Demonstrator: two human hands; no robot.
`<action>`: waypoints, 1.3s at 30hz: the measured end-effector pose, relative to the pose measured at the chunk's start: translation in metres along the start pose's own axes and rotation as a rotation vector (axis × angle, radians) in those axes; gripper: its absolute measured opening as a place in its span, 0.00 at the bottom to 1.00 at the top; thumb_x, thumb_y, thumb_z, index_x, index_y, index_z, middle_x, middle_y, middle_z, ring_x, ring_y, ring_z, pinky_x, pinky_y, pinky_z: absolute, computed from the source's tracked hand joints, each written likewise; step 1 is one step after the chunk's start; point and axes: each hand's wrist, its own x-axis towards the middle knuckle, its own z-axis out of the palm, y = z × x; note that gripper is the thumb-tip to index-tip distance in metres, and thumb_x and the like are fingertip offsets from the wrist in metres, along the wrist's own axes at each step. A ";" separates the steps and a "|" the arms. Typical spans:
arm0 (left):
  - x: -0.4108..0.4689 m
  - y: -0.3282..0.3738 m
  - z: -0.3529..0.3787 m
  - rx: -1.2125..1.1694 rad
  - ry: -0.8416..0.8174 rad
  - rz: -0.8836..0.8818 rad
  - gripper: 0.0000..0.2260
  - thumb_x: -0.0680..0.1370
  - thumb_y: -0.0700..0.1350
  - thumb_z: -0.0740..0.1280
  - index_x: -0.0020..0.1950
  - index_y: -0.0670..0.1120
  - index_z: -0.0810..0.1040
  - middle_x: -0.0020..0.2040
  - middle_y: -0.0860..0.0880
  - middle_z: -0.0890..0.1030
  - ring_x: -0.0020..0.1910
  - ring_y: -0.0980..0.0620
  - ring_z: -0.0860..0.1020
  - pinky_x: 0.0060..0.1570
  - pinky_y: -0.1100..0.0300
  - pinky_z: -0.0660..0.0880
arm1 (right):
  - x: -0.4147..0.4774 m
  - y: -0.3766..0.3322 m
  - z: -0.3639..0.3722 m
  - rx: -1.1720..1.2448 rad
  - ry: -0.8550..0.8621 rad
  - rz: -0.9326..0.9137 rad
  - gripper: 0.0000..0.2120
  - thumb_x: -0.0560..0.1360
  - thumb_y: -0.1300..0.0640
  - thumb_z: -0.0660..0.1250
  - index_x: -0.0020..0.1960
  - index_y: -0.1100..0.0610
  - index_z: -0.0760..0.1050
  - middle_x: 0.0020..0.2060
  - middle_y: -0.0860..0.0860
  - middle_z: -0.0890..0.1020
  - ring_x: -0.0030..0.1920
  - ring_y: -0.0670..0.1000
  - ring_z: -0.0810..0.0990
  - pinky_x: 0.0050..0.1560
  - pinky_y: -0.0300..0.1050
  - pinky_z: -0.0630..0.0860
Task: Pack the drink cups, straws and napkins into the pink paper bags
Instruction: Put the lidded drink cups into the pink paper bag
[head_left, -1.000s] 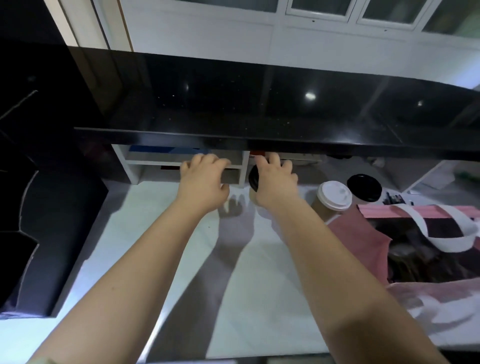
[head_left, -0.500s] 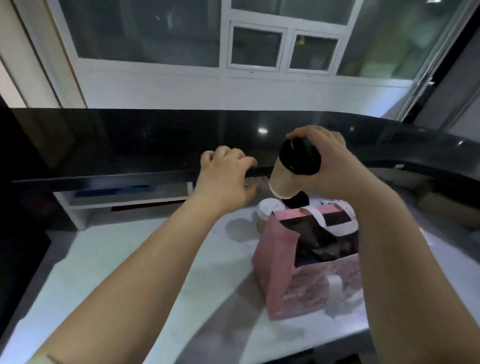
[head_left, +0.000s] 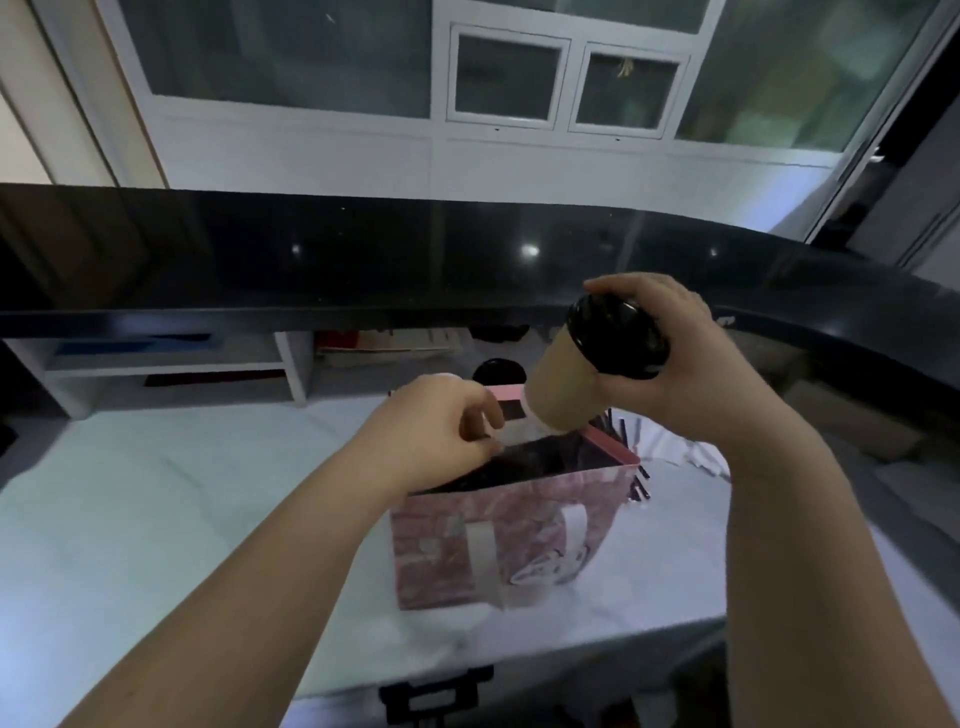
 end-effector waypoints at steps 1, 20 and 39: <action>0.000 0.001 0.009 0.032 0.000 -0.026 0.11 0.74 0.51 0.72 0.56 0.57 0.81 0.50 0.57 0.80 0.47 0.57 0.79 0.49 0.52 0.80 | -0.002 0.005 0.001 0.003 -0.036 -0.021 0.34 0.66 0.57 0.75 0.67 0.40 0.67 0.64 0.41 0.68 0.66 0.50 0.64 0.62 0.46 0.67; -0.010 0.011 0.058 0.449 -0.135 -0.091 0.61 0.61 0.68 0.76 0.79 0.55 0.37 0.79 0.49 0.35 0.77 0.50 0.33 0.76 0.48 0.35 | -0.003 0.060 0.080 -0.597 -0.478 -0.096 0.31 0.73 0.57 0.70 0.72 0.49 0.62 0.68 0.55 0.66 0.65 0.63 0.66 0.62 0.60 0.73; -0.011 0.006 0.059 0.435 -0.139 -0.062 0.61 0.59 0.72 0.73 0.79 0.56 0.38 0.80 0.49 0.37 0.77 0.49 0.32 0.76 0.43 0.39 | -0.017 0.086 0.142 -0.495 -0.662 -0.136 0.33 0.75 0.53 0.68 0.76 0.49 0.58 0.69 0.55 0.62 0.63 0.59 0.66 0.61 0.55 0.74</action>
